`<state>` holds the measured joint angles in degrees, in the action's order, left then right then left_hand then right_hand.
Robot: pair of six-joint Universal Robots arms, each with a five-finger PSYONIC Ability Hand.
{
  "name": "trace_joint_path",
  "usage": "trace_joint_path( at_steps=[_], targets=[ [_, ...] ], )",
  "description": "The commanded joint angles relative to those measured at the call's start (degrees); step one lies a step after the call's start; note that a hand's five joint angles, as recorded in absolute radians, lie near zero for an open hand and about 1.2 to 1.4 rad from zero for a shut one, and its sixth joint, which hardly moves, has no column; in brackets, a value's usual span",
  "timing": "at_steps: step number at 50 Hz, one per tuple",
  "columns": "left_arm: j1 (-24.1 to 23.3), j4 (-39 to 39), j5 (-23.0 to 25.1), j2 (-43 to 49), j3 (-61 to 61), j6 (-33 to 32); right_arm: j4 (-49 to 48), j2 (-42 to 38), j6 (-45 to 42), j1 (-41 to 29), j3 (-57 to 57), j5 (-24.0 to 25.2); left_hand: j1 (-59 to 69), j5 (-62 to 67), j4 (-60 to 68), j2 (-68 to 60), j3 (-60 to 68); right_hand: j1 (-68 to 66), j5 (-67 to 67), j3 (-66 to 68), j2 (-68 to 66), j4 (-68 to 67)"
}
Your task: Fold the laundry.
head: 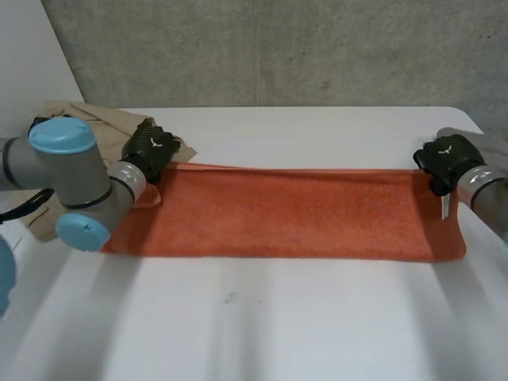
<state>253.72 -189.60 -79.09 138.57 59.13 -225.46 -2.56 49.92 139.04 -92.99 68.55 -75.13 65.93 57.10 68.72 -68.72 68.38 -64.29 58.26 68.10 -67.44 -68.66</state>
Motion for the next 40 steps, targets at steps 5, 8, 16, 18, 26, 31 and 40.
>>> trace_joint_path(
  at_steps=[5,8,16,18,26,31,40],
  targets=[
    [-0.07,2.04,0.87,4.69,-5.34,1.16,-3.95,-5.98,-0.61,-2.1,-3.77,-5.11,-45.5,-46.67,-48.28,48.28,-47.94,54.29,-58.26,-58.1,57.44,58.66],
    [-0.15,1.95,0.87,3.2,-3.5,2.74,-3.6,-5.19,-0.17,-2.46,-3.16,-6.96,-55.93,-57.1,-58.72,58.72,-58.38,54.29,-58.26,-58.1,57.44,58.66],
    [0.64,1.77,2.62,-3.57,5.11,5.82,-3.33,-0.97,2.46,-2.72,2.02,-7.93,-55.93,-57.1,-58.72,58.72,-58.38,54.29,-58.26,-58.1,57.44,58.66],
    [0.9,2.12,4.12,-4.27,7.22,5.47,-3.59,-0.01,2.82,-2.72,3.43,-7.84,-55.93,-57.1,-58.72,58.72,-58.38,54.29,-58.26,-58.1,57.44,58.66],
    [3.8,-2.43,5.53,-0.33,4.35,-6.27,-3.07,0.79,2.55,-2.81,5.28,-7.4,-55.93,-57.1,-58.72,58.72,-58.38,54.29,-58.26,-58.1,57.44,58.66],
    [5.03,-8.59,5.79,2.58,-1.64,-16.32,-2.54,0.88,2.47,-2.98,5.55,-7.4,-55.93,-57.1,-58.72,58.72,-58.38,54.29,-58.26,-58.1,57.44,58.66],
    [3.01,-6.4,7.02,1.88,-3.24,-9.75,-1.4,1.32,2.38,-2.81,6.25,-7.4,-55.93,-57.1,-58.72,58.72,-58.38,54.29,-58.26,-58.1,57.44,58.66]
  ],
)
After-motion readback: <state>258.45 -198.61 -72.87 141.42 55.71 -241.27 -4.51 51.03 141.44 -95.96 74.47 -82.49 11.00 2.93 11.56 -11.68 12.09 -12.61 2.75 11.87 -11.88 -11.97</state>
